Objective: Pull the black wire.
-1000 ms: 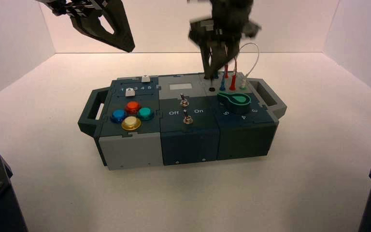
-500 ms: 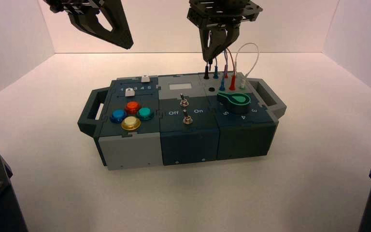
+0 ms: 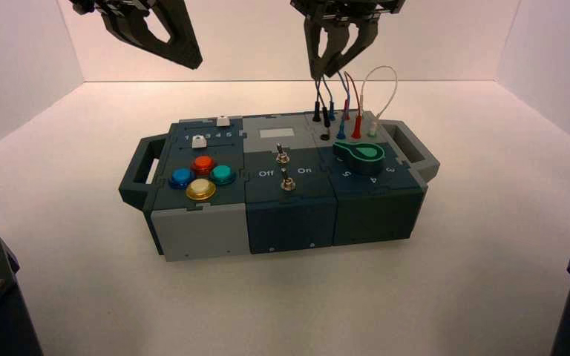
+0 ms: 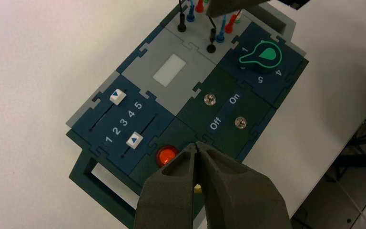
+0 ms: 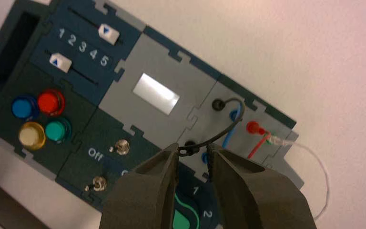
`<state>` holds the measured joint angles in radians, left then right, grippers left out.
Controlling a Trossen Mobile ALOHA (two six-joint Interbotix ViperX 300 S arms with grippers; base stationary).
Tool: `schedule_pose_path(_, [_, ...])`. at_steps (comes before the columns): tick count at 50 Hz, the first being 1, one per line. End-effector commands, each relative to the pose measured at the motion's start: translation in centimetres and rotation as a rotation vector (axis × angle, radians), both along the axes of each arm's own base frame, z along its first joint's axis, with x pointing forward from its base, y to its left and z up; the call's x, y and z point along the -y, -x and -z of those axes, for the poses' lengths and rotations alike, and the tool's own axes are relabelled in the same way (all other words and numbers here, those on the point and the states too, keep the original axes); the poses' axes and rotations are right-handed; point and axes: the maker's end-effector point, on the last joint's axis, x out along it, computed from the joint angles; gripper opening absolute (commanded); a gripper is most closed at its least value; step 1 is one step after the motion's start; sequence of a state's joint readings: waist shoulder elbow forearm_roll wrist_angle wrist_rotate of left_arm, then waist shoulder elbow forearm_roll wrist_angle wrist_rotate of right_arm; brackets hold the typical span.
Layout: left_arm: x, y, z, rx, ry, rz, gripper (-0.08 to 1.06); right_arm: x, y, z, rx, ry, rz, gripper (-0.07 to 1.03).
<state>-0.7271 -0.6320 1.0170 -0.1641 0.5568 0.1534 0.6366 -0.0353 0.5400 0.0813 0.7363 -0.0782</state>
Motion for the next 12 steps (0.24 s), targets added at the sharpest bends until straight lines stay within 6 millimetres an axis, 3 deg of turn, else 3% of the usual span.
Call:
schedule_pose_path(1, [0.48, -0.53, -1.2, 0.033, 0.023, 0.004, -0.03, -0.52, -0.35, -2.12, 0.029, -0.03, -0.001, 0.33])
schedule_pose_path(12, [0.51, -0.57, -1.14, 0.031, 0.021, 0.004, -0.03, -0.4, 0.39, -1.8, -0.012, -0.024, 0.004, 0.33])
